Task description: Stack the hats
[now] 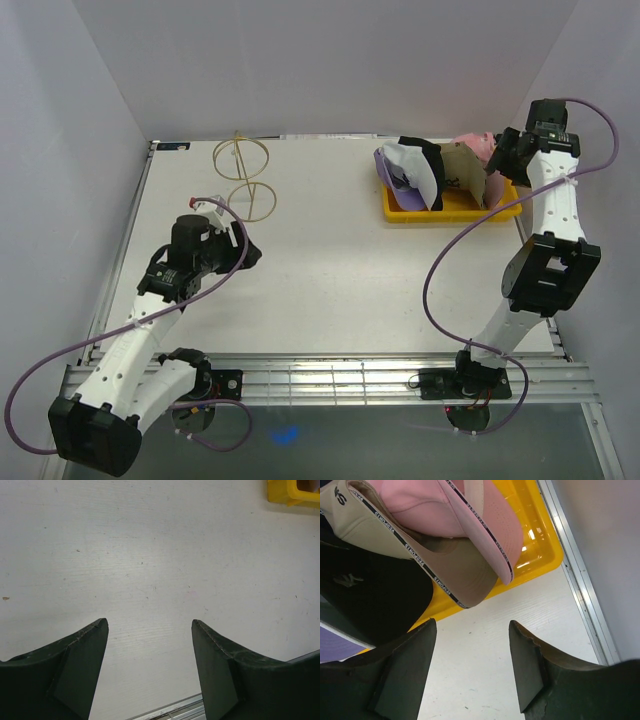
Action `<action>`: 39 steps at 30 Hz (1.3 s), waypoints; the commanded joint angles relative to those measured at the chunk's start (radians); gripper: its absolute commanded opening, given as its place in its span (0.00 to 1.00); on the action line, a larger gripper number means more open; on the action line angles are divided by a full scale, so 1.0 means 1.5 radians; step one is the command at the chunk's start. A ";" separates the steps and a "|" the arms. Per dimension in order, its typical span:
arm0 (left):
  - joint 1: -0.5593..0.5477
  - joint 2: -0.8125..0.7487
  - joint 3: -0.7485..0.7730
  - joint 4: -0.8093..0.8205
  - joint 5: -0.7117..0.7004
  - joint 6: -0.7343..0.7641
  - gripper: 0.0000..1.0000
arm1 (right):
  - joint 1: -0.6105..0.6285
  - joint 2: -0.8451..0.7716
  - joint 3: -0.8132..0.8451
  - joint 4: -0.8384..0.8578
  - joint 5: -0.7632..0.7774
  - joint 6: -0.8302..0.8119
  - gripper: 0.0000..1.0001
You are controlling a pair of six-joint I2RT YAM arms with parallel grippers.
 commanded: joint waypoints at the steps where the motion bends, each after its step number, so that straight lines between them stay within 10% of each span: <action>1: -0.001 -0.012 -0.012 0.019 0.003 0.010 0.78 | -0.001 0.000 -0.022 0.053 -0.017 0.005 0.65; 39: -0.001 0.006 -0.053 0.061 -0.003 0.013 0.81 | -0.049 0.143 0.004 0.148 -0.123 0.035 0.63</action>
